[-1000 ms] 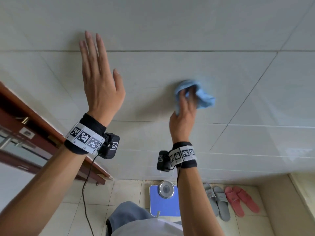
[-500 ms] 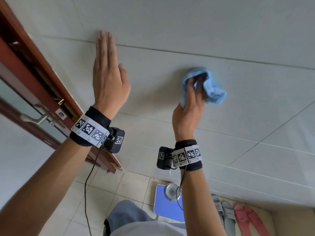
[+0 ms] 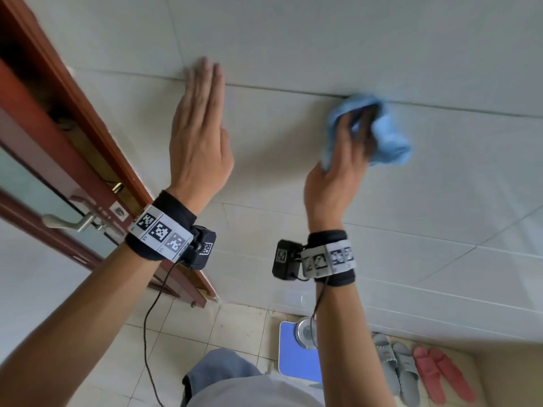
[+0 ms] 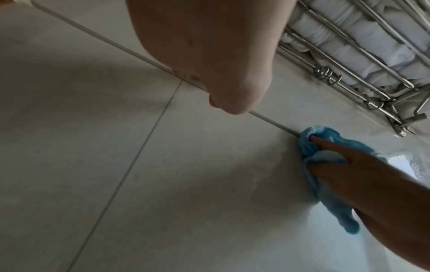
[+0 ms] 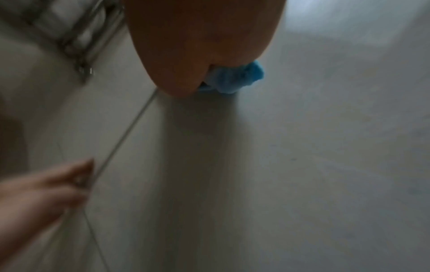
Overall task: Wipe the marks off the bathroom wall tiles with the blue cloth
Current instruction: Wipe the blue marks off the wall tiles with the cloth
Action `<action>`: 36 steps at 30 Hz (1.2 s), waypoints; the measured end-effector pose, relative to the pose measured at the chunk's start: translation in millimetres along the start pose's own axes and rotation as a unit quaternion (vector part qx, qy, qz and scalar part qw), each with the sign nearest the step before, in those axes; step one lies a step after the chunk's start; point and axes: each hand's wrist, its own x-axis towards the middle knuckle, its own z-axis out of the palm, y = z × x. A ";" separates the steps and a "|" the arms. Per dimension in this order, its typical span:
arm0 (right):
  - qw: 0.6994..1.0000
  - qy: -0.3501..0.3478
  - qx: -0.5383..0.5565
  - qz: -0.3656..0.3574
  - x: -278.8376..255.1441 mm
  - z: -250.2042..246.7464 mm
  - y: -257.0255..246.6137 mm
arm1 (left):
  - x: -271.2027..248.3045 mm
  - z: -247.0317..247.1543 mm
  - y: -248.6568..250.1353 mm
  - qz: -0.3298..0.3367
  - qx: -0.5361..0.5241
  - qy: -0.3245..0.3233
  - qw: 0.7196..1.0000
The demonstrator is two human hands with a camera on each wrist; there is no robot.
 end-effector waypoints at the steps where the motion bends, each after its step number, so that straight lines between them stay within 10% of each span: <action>1: 1.000 0.029 0.011 0.007 5.5 3.7 -6.2 | 0.8 -1.9 -6.2 0.001 -0.004 0.004 1.000; 5: 0.999 0.007 0.013 -0.029 -37.0 46.9 -18.5 | 5.6 -7.9 -35.3 -0.013 -0.023 0.031 0.999; 12: 0.958 -0.287 -0.027 -0.004 -167.8 123.9 -43.3 | -0.5 -9.2 -80.8 -0.009 -0.042 0.015 0.999; 20: 0.931 -0.361 -0.055 -0.011 -220.7 149.9 -56.4 | -9.1 -19.9 -97.3 0.024 -0.052 -0.031 0.998; 26: 0.942 -0.323 -0.079 -0.032 -231.6 160.4 -30.0 | -26.3 -12.5 -95.8 0.034 -0.054 -0.012 0.998; 31: 0.986 -0.143 -0.083 0.018 -213.2 128.0 20.4 | -47.7 6.6 -83.9 0.034 -0.059 -0.006 0.998; 36: 0.963 0.079 0.051 0.251 -157.0 51.5 100.1 | -67.2 35.3 -38.8 0.038 -0.088 -0.032 0.995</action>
